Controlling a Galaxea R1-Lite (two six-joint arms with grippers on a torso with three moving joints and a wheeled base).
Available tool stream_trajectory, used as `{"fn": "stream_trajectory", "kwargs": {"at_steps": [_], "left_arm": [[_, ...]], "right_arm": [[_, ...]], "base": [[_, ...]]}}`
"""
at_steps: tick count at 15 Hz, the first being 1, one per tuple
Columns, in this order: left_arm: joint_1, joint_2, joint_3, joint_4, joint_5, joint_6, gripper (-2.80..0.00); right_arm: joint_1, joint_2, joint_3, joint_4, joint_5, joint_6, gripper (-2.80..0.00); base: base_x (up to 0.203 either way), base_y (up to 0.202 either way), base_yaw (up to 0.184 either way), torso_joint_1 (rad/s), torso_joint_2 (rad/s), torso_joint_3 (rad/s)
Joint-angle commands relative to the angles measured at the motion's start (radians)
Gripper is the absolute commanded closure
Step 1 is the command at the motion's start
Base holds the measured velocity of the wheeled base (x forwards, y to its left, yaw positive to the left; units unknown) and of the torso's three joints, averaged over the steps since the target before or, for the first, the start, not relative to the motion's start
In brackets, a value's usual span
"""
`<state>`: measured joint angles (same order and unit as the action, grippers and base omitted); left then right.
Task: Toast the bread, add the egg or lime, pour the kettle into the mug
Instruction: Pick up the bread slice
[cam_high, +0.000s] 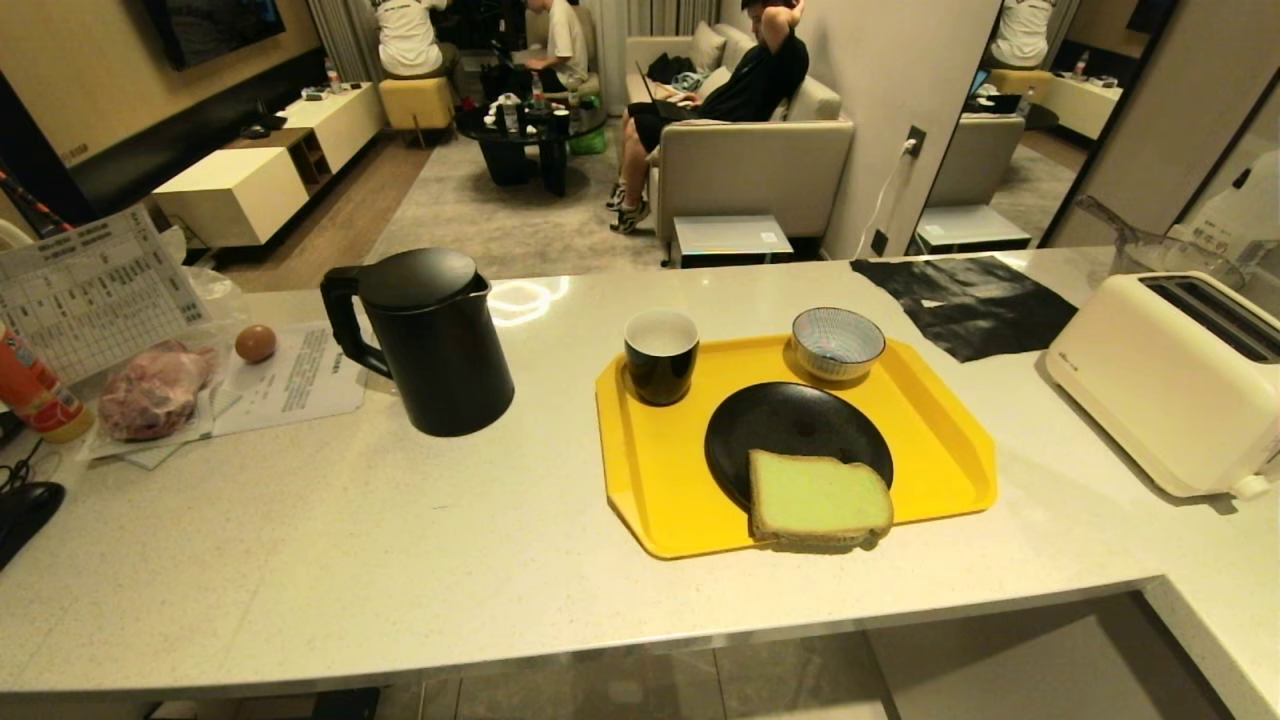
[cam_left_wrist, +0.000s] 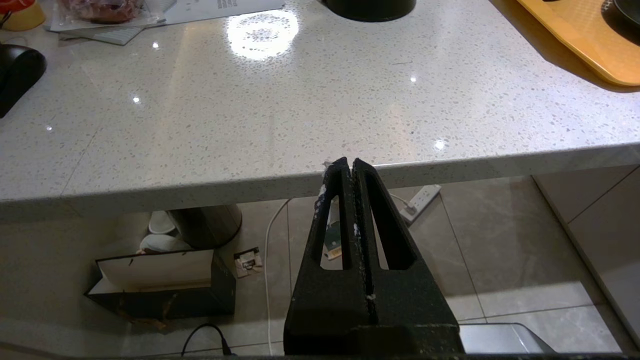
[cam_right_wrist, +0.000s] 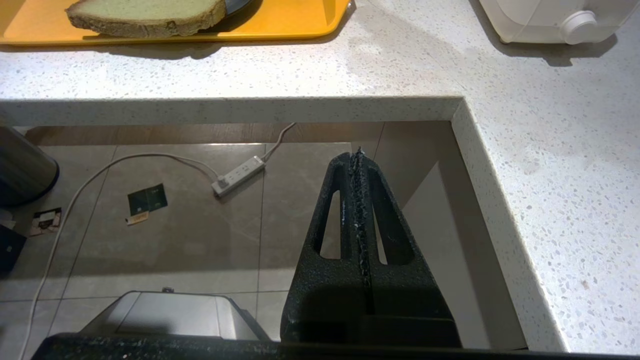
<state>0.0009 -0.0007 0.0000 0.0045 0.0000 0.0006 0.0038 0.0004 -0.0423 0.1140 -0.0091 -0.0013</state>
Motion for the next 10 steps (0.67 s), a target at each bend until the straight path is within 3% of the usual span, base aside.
{"fn": "stream_trajectory", "kwargs": {"at_steps": [1, 10], "left_arm": [[0.001, -0.001, 0.0, 0.0, 0.0, 0.001, 0.0], [0.001, -0.001, 0.0, 0.0, 0.0, 0.0, 0.0]], "right_arm": [[0.001, 0.001, 0.0, 0.001, 0.0, 0.0, 0.0], [0.001, 0.001, -0.001, 0.001, 0.0, 0.0, 0.0]], "base": [[0.0, 0.0, 0.0, 0.0, 0.0, 0.0], [0.0, 0.0, 0.0, 0.0, 0.0, 0.0]]}}
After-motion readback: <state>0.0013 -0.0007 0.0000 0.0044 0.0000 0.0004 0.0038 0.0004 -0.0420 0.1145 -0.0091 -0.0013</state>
